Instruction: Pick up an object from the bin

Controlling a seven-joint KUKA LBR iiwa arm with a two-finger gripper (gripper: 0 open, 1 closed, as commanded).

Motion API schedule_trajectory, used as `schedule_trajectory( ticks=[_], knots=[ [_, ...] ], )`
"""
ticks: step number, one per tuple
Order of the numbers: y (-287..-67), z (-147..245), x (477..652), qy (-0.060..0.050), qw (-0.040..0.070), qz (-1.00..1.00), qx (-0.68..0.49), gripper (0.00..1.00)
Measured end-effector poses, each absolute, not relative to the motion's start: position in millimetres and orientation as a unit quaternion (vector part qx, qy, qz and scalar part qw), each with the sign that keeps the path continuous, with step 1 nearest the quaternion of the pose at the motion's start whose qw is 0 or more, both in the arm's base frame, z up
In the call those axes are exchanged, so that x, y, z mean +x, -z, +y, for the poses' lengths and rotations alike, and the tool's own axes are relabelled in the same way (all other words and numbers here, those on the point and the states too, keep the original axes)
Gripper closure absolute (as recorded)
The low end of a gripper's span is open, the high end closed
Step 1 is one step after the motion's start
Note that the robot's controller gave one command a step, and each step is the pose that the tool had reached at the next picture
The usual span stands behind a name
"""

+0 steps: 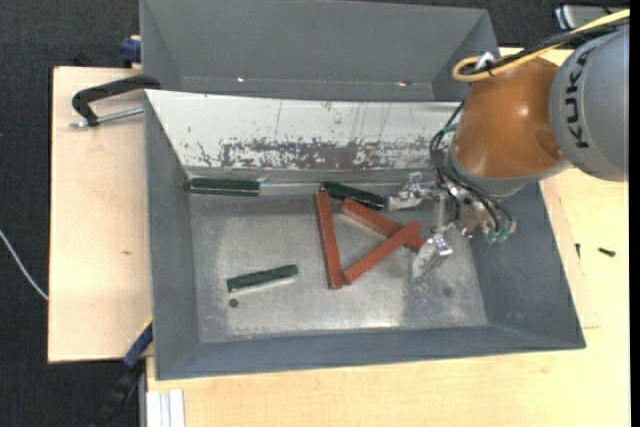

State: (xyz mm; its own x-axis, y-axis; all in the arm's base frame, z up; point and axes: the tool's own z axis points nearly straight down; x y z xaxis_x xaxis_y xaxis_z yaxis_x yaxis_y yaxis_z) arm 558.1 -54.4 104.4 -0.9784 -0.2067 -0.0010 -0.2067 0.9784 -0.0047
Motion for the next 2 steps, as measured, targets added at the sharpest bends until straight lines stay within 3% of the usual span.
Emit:
schedule_trajectory(
  ticks=[1, 2],
  knots=[
    [-83.9, -16.1, 586.8, 0.003, 0.020, 0.986, -0.165, 1.00],
    [-83.9, -16.1, 586.8, 0.003, 0.020, 0.986, -0.165, 1.00]
  ],
)
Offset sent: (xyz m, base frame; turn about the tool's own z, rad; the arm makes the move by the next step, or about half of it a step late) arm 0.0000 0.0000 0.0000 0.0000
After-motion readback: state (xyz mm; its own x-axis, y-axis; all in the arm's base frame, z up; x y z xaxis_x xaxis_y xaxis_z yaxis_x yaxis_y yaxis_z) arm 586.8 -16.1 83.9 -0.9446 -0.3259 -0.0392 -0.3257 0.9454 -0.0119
